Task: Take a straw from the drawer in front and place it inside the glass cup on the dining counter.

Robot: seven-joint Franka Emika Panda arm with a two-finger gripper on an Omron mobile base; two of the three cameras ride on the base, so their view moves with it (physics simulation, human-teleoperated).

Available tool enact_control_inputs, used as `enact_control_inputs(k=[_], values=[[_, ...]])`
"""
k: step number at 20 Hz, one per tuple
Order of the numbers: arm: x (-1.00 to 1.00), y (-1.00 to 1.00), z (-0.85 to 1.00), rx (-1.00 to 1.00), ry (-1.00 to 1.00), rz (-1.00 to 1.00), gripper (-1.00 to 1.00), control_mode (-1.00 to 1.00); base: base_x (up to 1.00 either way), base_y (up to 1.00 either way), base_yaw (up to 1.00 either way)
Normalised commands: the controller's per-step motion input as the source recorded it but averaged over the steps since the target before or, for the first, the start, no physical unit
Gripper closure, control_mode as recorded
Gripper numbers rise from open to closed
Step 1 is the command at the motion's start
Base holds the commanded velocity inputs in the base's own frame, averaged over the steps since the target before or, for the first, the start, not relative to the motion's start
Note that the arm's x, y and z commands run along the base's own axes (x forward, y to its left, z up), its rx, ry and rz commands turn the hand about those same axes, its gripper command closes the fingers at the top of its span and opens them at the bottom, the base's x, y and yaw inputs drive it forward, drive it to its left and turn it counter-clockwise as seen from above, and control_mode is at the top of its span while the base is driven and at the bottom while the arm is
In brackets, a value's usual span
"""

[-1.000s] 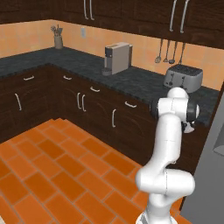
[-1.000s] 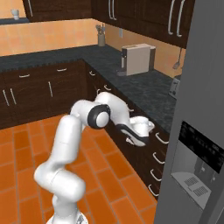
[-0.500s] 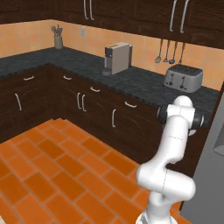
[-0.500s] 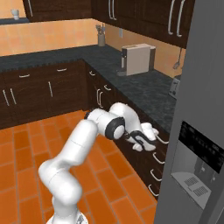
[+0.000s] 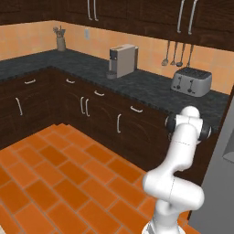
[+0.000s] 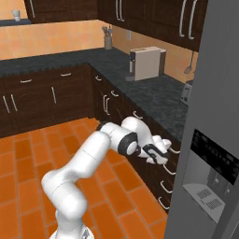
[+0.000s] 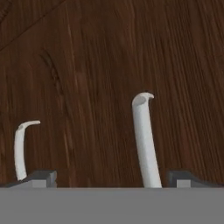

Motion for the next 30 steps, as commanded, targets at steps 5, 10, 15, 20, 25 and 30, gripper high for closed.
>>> enact_control_inputs(k=[5, 10, 15, 20, 25, 30], values=[[0.71, -0.01, -0.09, -0.10, 0.00, -0.11, -1.00, -1.00, 0.00, 0.00, 0.00], [0.68, -0.17, -0.02, -0.08, 0.00, -0.11, -1.00, -1.00, 0.00, 0.00, 0.00], [0.42, -0.27, 0.00, -0.06, -0.04, -0.07, -1.00, -1.00, 0.00, 0.00, 0.00], [-0.04, -0.23, 0.38, 0.00, -0.16, 0.00, -1.00, -1.00, 0.00, 0.00, 0.00], [-0.23, -0.16, 0.64, 0.00, -0.16, 0.00, -1.00, -1.00, 0.00, 0.00, 0.00], [0.06, -0.21, 0.13, 0.00, -0.01, 0.00, -1.00, -1.00, 0.00, 0.00, 0.00]])
